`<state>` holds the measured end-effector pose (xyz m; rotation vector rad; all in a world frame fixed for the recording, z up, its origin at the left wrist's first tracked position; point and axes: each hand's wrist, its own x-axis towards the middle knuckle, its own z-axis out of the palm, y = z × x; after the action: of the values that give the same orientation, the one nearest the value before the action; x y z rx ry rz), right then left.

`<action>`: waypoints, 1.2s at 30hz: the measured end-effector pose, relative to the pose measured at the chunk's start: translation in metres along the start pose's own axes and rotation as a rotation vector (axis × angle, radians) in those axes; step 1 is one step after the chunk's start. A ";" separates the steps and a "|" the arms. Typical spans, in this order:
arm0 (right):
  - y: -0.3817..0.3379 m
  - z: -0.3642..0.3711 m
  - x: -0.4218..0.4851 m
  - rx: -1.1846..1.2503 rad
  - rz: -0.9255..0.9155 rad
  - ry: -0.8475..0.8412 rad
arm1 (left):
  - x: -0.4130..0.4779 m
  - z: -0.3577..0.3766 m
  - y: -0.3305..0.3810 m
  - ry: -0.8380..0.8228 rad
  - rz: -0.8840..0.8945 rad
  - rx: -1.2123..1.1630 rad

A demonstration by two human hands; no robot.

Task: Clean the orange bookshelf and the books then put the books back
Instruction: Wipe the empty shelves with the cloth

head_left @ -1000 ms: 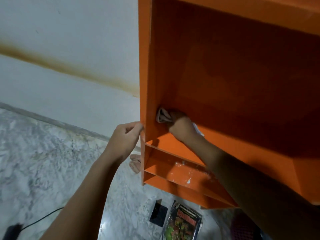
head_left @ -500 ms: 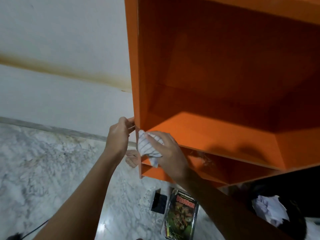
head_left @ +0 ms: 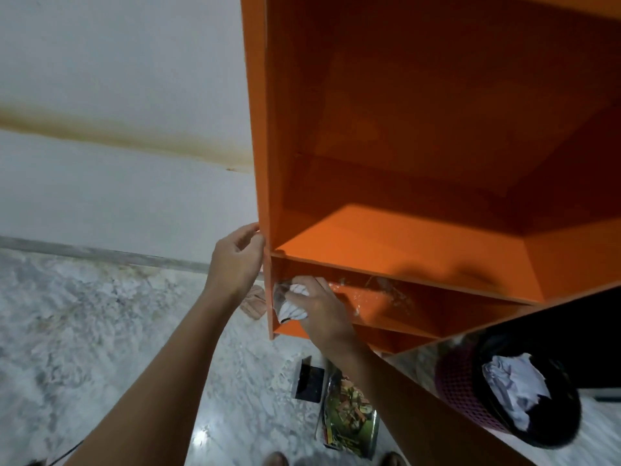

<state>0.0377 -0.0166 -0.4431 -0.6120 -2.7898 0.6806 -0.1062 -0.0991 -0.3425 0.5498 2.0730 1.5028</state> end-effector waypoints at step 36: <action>0.250 -0.144 -0.198 -0.109 0.172 0.620 | -0.061 0.256 -0.008 0.059 -0.532 -0.331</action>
<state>0.3422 0.1549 -0.4562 -0.9103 -2.2195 0.2932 0.1000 0.0518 -0.4039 -0.1657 1.7633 1.4911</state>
